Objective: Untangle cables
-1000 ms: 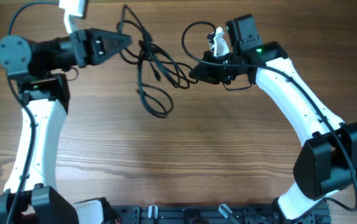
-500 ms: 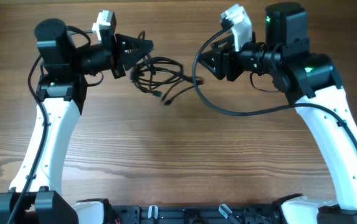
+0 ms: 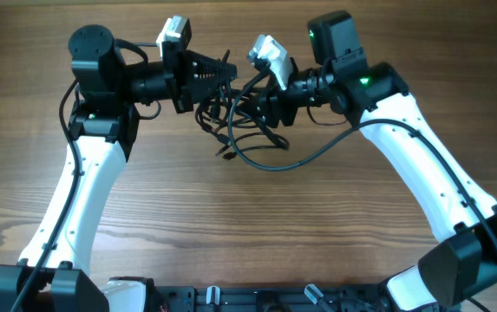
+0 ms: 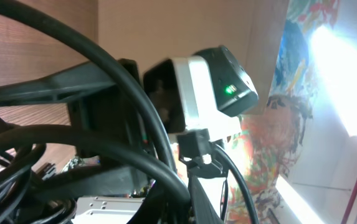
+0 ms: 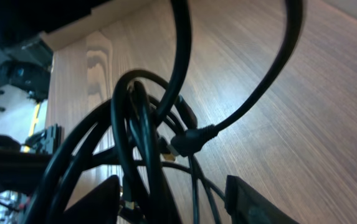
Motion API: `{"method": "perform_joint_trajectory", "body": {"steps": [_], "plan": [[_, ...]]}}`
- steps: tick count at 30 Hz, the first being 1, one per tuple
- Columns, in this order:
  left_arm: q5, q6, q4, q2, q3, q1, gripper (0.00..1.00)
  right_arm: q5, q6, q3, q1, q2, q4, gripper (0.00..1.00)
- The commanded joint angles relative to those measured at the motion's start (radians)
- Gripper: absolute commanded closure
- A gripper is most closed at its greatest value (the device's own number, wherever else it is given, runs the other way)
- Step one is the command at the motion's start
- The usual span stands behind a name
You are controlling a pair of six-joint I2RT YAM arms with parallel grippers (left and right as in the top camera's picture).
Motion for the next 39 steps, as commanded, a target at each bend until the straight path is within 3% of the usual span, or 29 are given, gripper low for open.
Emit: {"method": "perform_joint_trajectory", "body": {"steps": [1,4,7,9,11,13,15,17,20,23,27,32,35,39], "plan": [[0.038,0.005,0.048,-0.016,0.014,-0.001,0.96,0.000,0.137,0.002,0.000,0.021,0.039,0.71],[0.042,0.077,0.108,-0.016,0.015,0.018,0.96,0.016,0.266,0.002,-0.021,0.019,0.073,0.89],[0.040,0.239,0.091,-0.015,0.014,0.056,0.96,0.018,0.404,0.002,-0.070,0.018,0.055,0.95],[0.005,0.410,-0.025,-0.015,0.014,0.072,0.96,0.135,0.496,0.002,-0.098,0.018,0.001,0.96],[-0.088,0.639,-0.241,-0.015,0.014,0.072,0.96,0.327,0.567,0.002,-0.098,0.014,-0.077,0.96],[-0.342,0.808,-0.549,-0.015,0.014,0.072,0.96,0.491,0.621,0.002,-0.097,-0.008,-0.153,0.96],[-0.735,0.820,-0.814,-0.015,0.014,0.070,0.96,0.534,0.621,0.002,-0.097,-0.046,-0.165,0.96],[-0.972,0.816,-0.948,-0.014,0.013,0.071,0.96,0.533,0.621,0.002,-0.097,-0.104,-0.144,0.96],[-1.007,0.817,-0.975,-0.014,0.013,0.071,0.96,0.566,0.665,0.002,-0.098,-0.202,-0.113,0.96],[-1.056,0.817,-0.976,-0.014,0.013,0.071,0.96,0.792,0.769,0.002,-0.098,-0.290,-0.131,0.96],[-1.063,0.816,-0.975,-0.014,0.013,0.071,0.96,0.964,0.774,0.002,-0.098,-0.345,-0.183,0.96],[-1.062,0.814,-0.974,-0.014,0.013,0.071,0.96,0.900,0.772,0.001,-0.098,-0.234,-0.352,0.96],[-1.047,0.813,-0.975,-0.014,0.013,0.071,0.96,0.843,0.721,0.001,-0.098,-0.079,-0.454,0.96],[-1.048,0.813,-0.974,-0.014,0.013,0.071,0.96,0.885,0.695,0.001,-0.144,0.045,-0.466,0.96]]}}
